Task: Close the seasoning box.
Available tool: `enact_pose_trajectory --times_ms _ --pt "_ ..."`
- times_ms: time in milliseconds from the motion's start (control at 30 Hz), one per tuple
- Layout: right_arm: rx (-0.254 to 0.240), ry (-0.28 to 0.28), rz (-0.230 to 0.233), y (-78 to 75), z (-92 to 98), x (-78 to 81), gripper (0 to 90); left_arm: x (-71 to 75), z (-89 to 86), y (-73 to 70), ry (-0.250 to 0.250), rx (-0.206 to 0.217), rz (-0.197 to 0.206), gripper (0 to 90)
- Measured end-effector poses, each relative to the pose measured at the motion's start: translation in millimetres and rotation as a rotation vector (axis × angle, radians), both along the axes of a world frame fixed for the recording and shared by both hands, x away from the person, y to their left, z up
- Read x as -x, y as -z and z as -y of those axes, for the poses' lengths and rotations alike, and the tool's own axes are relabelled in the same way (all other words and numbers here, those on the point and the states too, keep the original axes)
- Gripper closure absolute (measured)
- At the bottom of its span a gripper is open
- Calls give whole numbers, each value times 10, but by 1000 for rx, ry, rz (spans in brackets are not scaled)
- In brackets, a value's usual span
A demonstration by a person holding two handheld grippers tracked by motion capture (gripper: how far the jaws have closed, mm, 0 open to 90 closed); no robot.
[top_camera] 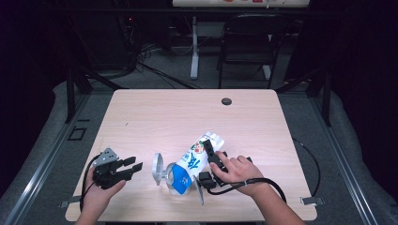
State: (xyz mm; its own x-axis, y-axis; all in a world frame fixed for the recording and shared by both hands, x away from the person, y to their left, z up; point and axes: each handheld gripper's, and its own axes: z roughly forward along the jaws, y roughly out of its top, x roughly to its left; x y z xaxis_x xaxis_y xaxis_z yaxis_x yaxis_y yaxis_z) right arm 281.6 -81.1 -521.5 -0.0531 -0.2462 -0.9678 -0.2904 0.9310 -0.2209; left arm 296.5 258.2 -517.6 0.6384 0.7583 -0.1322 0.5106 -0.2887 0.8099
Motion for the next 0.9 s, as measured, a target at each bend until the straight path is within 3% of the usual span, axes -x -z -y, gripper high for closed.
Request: enact_pose_trajectory --times_ms 433,533,900 --pt "21 13 10 -22 -8 18 543 0 -2 -2 -1 -2 -1 578" --pt "3 -11 -1 -8 -1 -2 545 -1 -1 1 1 0 -1 578" --pt "8 4 4 -16 -6 8 548 -1 4 5 1 0 -2 578"
